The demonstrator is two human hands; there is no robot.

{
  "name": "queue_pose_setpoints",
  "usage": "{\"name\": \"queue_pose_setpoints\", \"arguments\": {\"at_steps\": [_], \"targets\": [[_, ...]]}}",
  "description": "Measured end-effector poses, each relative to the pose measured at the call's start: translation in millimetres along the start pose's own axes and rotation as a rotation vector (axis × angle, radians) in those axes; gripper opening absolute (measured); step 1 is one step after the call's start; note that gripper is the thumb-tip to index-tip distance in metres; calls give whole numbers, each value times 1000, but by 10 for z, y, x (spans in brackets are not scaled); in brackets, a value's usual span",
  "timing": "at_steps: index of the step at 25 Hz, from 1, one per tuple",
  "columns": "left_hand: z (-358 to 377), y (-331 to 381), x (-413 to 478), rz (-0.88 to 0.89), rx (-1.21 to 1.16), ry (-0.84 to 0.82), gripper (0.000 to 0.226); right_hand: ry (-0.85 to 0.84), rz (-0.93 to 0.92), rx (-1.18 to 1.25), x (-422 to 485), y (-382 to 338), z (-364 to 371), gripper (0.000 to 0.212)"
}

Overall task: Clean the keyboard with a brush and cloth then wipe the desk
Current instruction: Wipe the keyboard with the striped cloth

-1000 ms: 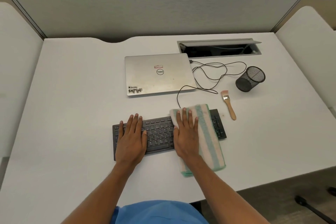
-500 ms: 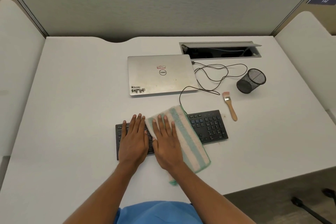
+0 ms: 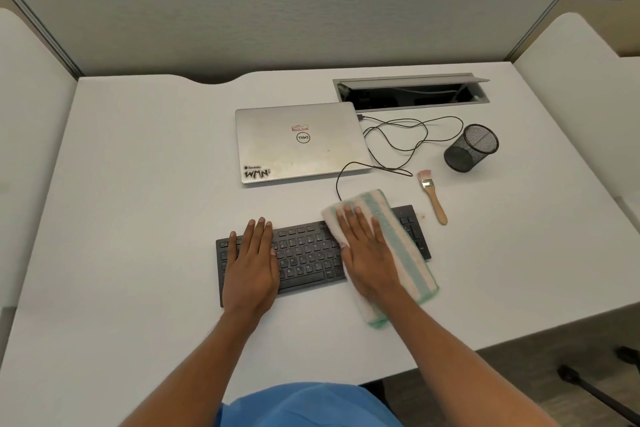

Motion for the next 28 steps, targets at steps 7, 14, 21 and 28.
{"name": "queue_pose_setpoints", "arguments": {"at_steps": [7,14,21,28], "targets": [[1,6,-2,4,8,-4,60,59,254,-7,33,639,-20,65],[15,7,-5,1,24,-6,61,125,593,-31,-232,611,34,65],[15,16,12,-11,2,-6,61,74,376,93,-87,-456,209,66],[27,-2,8,0,0,-19,60,-17,33,104,-205,-973,213,69]]}}
Point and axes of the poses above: each hand's wrist, its own x-axis towards the middle knuckle, its own z-axis out of the palm, y = z × x, the point moved 7 cm from there along x, towards the middle knuckle, and after that the axes turned 10 degrees about y, right-handed, at the moved point
